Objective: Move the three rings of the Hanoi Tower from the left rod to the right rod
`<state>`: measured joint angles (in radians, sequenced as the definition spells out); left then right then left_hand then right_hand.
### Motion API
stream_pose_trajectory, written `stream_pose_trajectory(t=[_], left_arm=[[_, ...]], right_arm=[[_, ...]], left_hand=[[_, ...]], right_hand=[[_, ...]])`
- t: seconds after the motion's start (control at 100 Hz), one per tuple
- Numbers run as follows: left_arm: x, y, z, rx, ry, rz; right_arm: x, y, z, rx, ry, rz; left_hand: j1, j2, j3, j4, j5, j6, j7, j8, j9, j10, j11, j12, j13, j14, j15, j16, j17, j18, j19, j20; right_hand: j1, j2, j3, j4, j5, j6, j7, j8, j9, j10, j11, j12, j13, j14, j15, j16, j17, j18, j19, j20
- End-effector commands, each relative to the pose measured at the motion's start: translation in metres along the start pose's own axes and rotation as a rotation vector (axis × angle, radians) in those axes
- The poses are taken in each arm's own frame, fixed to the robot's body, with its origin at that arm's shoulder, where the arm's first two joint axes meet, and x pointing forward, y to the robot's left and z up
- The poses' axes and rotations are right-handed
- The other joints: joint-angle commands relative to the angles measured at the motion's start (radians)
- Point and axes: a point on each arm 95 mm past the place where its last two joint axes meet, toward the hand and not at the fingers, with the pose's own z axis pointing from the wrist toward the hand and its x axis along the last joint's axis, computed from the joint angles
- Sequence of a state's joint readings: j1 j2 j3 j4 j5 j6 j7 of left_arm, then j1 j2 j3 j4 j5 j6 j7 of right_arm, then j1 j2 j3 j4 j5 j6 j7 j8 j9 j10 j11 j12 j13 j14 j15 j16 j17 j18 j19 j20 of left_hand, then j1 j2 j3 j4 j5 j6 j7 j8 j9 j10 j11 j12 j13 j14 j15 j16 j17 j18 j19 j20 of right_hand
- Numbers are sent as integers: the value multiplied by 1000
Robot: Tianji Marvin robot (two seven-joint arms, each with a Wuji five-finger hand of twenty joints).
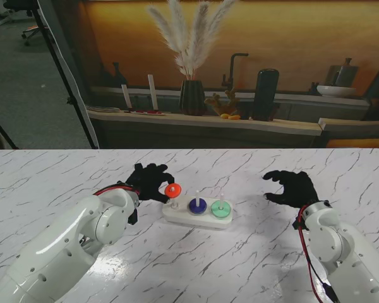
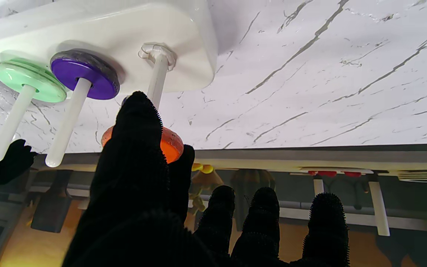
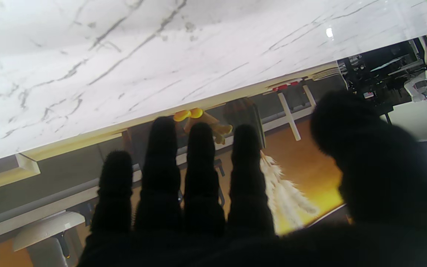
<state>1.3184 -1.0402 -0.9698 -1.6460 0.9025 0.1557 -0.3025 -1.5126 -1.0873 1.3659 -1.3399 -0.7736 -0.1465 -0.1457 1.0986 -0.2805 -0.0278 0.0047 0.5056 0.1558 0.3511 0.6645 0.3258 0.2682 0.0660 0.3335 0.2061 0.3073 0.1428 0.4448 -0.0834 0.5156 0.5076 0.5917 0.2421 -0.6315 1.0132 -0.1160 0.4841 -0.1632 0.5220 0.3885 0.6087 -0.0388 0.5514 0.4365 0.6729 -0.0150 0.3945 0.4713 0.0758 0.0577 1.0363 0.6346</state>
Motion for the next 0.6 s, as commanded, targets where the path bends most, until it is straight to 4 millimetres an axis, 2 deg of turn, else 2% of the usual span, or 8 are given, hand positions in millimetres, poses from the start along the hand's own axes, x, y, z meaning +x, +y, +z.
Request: stream_pose_trajectory(t=[0.0,0.32,0.36,0.4,0.41,0.43,0.48,0.59], left_arm=[[0,7,1,-29,9,-1],[-6,24,3,-66,-16,-7],[-7,26,4,-72,-17,-10],[-8,29,4,-77,-17,-12],[-8,29,4,-78,-17,-13],[-8,31,4,-81,-17,-15],[-8,33,4,-87,-19,-20],[-9,37,3,-101,-18,-32]], right_arm=[[3,-5,-1,5,3,10],[4,-6,-1,10,5,12],[4,-6,-1,10,5,13],[4,-7,-1,10,6,12],[4,-7,-1,10,6,12],[4,-7,-1,10,6,11],[5,-6,-1,10,7,11],[5,-6,-1,9,8,10]], left_hand=[[66,38,27,-13,41,-29,56,32,16,-4,4,9,7,0,-4,10,-7,12,7,-2],[42,72,22,-5,16,-2,-15,-40,-6,-6,-2,7,5,-3,-2,12,-7,11,21,0],[40,53,19,-4,-2,3,-30,-55,-12,-3,-3,7,3,-3,-2,12,-9,11,21,-1],[30,25,25,9,-18,8,-57,-86,-17,-1,-5,6,1,-1,-4,11,-10,11,21,-3],[24,6,34,21,-24,11,-76,-108,-21,1,-6,5,-1,-1,-4,10,-11,12,20,-4],[23,-12,41,28,-36,14,-95,-125,-26,3,-7,4,-3,-1,-5,9,-13,12,18,-6],[14,-43,59,39,-67,23,-145,-164,-41,8,-11,2,-9,1,-7,8,-15,12,14,-9],[-7,-78,85,45,-115,43,-202,-200,-73,15,-22,-3,-21,3,-14,3,-19,13,5,-13]], right_hand=[[0,15,16,41,-8,-17,11,11,-2,1,6,-10,-22,3,11,-8,-6,312,18,-8],[0,15,16,41,-7,-15,12,11,-2,1,6,-10,-22,2,11,-8,-6,312,18,-8],[0,16,16,41,-7,-16,12,11,-1,0,7,-10,-21,3,12,-8,-7,312,18,-8],[0,15,16,41,-8,-16,12,11,-2,1,7,-10,-22,2,12,-8,-6,312,18,-8],[0,15,16,41,-7,-16,12,11,-1,0,7,-10,-22,2,12,-8,-6,312,18,-8],[0,15,16,41,-7,-16,12,11,-2,0,7,-10,-22,2,12,-8,-6,312,18,-8],[-1,16,16,41,-8,-15,11,11,-2,0,7,-10,-22,3,12,-8,-7,312,18,-8],[0,15,16,41,-8,-15,11,10,-1,0,7,-10,-21,3,12,-8,-6,311,18,-8]])
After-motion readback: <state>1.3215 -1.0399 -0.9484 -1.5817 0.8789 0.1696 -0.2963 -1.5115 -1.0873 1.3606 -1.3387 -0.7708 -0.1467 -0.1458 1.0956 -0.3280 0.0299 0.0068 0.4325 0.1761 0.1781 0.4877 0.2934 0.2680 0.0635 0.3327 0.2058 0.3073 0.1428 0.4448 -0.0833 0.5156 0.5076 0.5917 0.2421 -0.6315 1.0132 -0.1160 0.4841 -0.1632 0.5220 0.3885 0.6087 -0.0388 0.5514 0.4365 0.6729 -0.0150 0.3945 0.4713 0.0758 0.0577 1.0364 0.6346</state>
